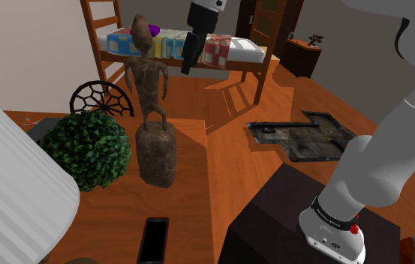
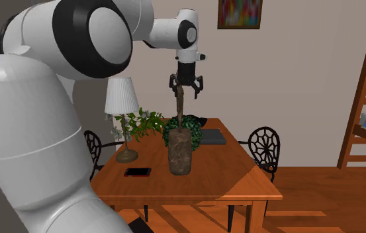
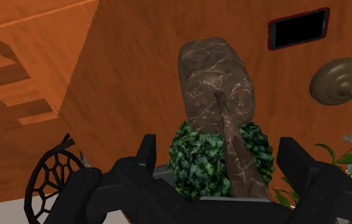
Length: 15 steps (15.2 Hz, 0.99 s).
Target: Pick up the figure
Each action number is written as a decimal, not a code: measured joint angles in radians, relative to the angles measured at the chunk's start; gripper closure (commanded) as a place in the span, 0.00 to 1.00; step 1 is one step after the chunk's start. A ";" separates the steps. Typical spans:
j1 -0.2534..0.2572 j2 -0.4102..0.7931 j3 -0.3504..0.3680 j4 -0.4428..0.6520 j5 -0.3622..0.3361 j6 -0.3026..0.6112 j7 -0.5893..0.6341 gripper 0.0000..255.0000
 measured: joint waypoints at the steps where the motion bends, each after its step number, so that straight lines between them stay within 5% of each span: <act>1: 0.007 0.025 0.007 0.037 0.001 -0.004 -0.011 0.00; 7: 0.048 0.177 0.049 0.272 -0.009 -0.045 -0.052 0.00; 14: 0.050 0.153 0.051 0.165 0.001 0.040 -0.070 0.00; 15: 0.050 0.151 0.051 0.157 0.001 0.046 -0.071 1.00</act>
